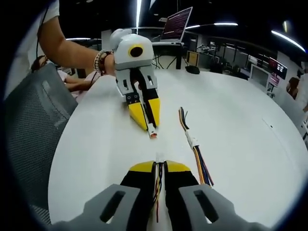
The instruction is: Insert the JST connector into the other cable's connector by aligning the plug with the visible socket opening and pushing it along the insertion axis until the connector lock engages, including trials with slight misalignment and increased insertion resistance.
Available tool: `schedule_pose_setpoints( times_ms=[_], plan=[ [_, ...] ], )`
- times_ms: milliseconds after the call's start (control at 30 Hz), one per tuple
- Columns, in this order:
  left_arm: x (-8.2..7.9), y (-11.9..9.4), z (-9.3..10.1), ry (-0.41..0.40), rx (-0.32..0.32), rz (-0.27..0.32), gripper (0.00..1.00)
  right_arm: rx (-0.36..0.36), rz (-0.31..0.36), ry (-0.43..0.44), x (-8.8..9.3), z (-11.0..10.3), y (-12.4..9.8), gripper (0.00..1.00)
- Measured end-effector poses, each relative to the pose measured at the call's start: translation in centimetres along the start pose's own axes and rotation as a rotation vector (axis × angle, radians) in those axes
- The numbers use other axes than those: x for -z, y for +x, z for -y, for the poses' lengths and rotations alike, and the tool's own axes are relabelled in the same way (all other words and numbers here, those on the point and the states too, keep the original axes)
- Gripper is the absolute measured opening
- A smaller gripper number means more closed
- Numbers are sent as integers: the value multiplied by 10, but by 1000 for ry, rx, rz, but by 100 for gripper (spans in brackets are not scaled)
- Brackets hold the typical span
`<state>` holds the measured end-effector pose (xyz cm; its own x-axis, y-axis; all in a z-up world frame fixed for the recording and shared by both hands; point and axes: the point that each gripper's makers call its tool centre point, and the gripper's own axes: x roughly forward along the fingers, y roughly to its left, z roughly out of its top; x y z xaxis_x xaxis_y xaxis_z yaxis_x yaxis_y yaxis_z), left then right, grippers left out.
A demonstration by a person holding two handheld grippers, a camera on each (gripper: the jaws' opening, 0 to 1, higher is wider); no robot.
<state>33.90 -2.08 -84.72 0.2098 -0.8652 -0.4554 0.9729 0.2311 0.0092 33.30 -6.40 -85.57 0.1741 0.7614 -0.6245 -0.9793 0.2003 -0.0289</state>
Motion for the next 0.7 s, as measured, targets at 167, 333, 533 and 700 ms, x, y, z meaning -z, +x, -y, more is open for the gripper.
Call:
schedule_pose_setpoints(
  times_ms=[167, 333, 533, 700],
  plan=[
    [-5, 0, 0, 8, 1, 6, 1, -5, 17, -13, -9, -1, 1, 4],
    [-8, 2, 0, 14, 6, 4, 1, -13, 28, -27, -15, -4, 3, 4],
    [-9, 5, 1, 21, 17, 2, 1, -25, 23, -41, -15, -6, 7, 4],
    [-9, 8, 3, 18, 26, 2, 1, -25, 18, -60, -15, -7, 9, 4]
  ],
)
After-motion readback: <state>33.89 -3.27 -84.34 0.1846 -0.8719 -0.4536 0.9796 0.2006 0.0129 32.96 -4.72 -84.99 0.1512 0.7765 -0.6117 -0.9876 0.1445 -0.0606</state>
